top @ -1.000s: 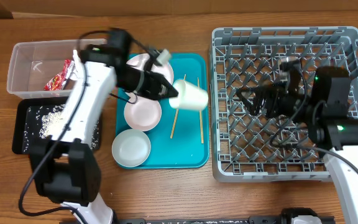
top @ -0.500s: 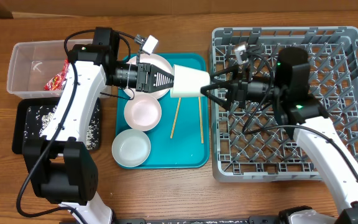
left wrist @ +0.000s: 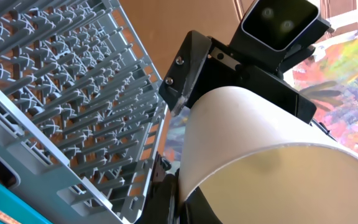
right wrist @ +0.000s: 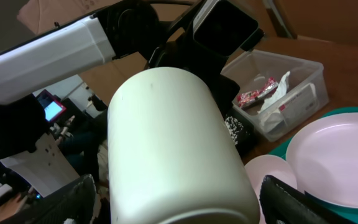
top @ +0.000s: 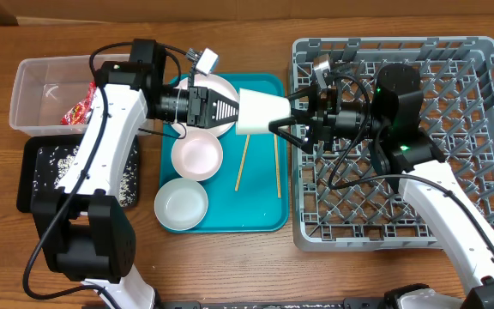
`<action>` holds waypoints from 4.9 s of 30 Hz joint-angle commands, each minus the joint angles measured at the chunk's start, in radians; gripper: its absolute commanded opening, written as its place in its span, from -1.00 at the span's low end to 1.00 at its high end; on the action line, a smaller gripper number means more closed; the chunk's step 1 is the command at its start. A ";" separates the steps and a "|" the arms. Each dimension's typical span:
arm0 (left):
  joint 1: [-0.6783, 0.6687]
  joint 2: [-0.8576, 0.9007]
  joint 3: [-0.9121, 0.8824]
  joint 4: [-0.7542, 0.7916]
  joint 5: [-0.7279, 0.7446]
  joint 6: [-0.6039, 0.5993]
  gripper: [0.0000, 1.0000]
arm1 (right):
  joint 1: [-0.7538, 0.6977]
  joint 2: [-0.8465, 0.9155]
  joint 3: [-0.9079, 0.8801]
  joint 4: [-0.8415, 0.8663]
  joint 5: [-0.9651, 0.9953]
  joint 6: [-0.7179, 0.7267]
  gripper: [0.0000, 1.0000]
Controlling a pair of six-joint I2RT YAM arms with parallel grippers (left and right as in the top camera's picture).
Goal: Sort waste into correct bins and load items into the dishwasher
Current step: 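Hand the white cup from the left gripper to the right gripper, then place the white cup upside down in the dish rack with the right gripper, then grasp the pink bowl on the teal tray with the right gripper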
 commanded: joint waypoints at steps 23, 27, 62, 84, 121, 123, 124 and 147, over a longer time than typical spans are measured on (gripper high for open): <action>-0.008 -0.001 0.016 -0.003 0.025 0.023 -0.92 | 0.053 0.000 0.024 0.073 -0.009 0.027 0.60; -0.008 -0.001 0.016 -0.003 0.025 0.023 -0.92 | 0.053 0.000 0.024 0.073 -0.009 0.027 0.58; 0.098 -0.001 0.016 0.384 -0.520 -0.243 0.31 | -0.153 -0.150 0.025 -0.573 0.446 0.068 -0.03; 0.084 -0.002 0.298 0.300 -0.942 -0.269 0.22 | 0.004 -0.491 0.026 -1.237 0.908 0.214 -0.10; 0.035 -0.002 0.298 0.248 -1.098 -0.250 0.28 | 0.324 0.069 0.132 -1.434 1.159 0.464 0.46; 0.035 -0.002 0.298 0.248 -1.098 -0.250 0.28 | 0.319 0.067 0.137 -1.440 1.159 0.464 0.50; 0.035 -0.002 0.298 0.248 -1.098 -0.250 0.28 | 0.316 0.066 0.145 -1.445 1.159 0.463 0.54; 0.071 -0.003 0.531 0.033 -1.109 -0.225 0.43 | 0.405 0.134 0.437 -1.017 1.107 0.369 0.50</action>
